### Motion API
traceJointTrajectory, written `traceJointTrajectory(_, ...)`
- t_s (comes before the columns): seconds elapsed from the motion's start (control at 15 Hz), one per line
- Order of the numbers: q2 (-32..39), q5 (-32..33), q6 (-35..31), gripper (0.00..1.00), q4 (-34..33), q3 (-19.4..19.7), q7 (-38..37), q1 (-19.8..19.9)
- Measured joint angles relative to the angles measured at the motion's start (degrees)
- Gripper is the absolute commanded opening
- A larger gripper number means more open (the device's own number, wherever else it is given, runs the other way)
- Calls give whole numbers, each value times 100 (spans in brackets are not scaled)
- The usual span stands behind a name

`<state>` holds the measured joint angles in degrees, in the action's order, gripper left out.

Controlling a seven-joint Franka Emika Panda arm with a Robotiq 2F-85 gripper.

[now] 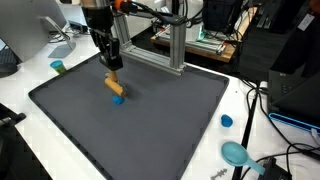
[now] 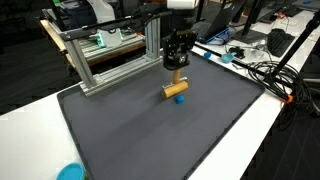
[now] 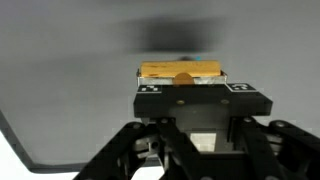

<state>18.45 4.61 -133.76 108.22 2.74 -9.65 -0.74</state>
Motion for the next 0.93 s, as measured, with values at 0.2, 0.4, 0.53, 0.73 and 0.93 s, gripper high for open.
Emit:
traceJointTrajectory(0.2, -299, 31, -7, 22, 122, -10, 0, -8)
traceJointTrajectory(0.4, -263, 17, -114, 22, 122, -56, -17, -22)
traceJointTrajectory(0.53, -167, 18, -222, 22, 121, -61, -61, -48)
traceJointTrajectory(0.73, 12, 18, -375, 22, 105, -61, -162, -67)
traceJointTrajectory(0.93, 189, 18, -403, 22, 68, -58, -220, -68)
